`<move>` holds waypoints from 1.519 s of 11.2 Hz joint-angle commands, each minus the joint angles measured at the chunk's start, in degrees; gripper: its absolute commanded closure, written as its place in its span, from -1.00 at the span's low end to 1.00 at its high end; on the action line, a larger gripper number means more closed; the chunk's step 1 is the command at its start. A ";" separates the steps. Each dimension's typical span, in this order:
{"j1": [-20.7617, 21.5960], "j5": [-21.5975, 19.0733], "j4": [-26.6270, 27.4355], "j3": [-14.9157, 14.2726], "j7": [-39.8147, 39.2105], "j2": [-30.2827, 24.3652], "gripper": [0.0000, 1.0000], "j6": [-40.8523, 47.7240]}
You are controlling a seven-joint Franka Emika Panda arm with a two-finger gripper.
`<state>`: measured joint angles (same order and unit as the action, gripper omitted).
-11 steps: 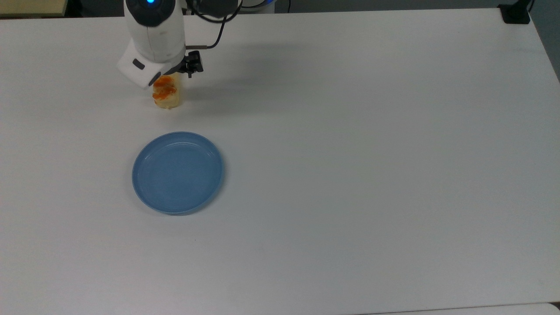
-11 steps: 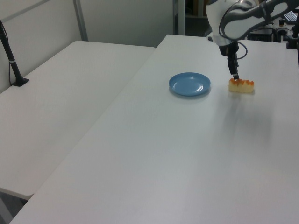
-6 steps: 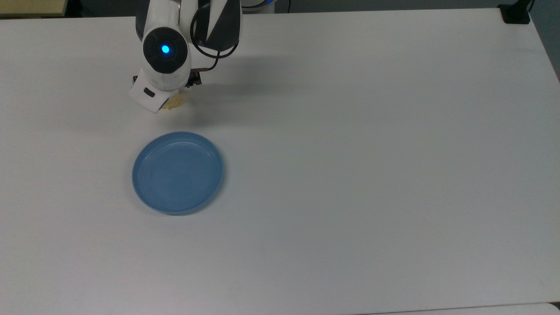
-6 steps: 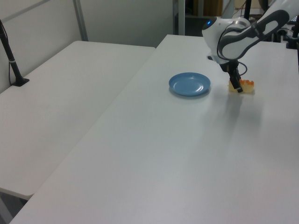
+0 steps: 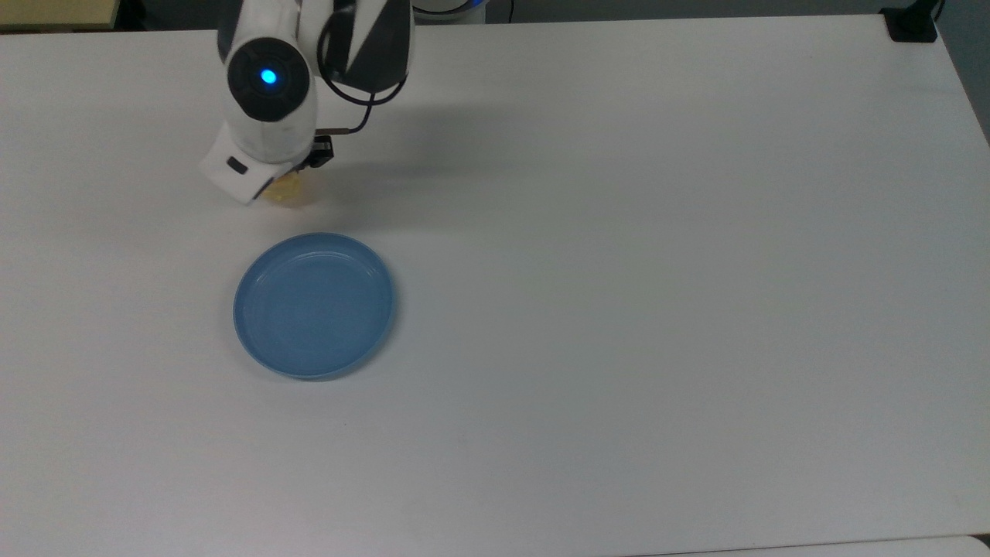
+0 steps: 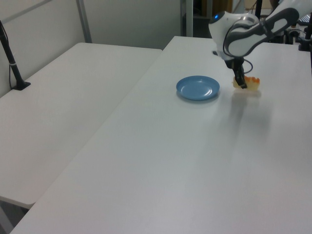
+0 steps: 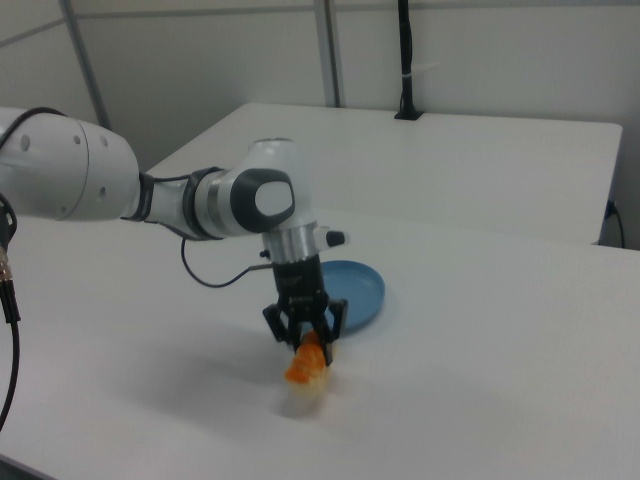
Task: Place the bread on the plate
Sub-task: 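Carry the held bread roll over the blue plate, then lower the bread roll onto the plate and open the gripper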
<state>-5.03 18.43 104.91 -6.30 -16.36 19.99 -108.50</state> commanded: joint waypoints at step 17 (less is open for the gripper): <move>1.69 -12.02 -24.50 0.15 13.28 7.73 -1.00 2.74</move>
<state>-3.68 5.94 79.17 -5.78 -4.09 34.08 -112.96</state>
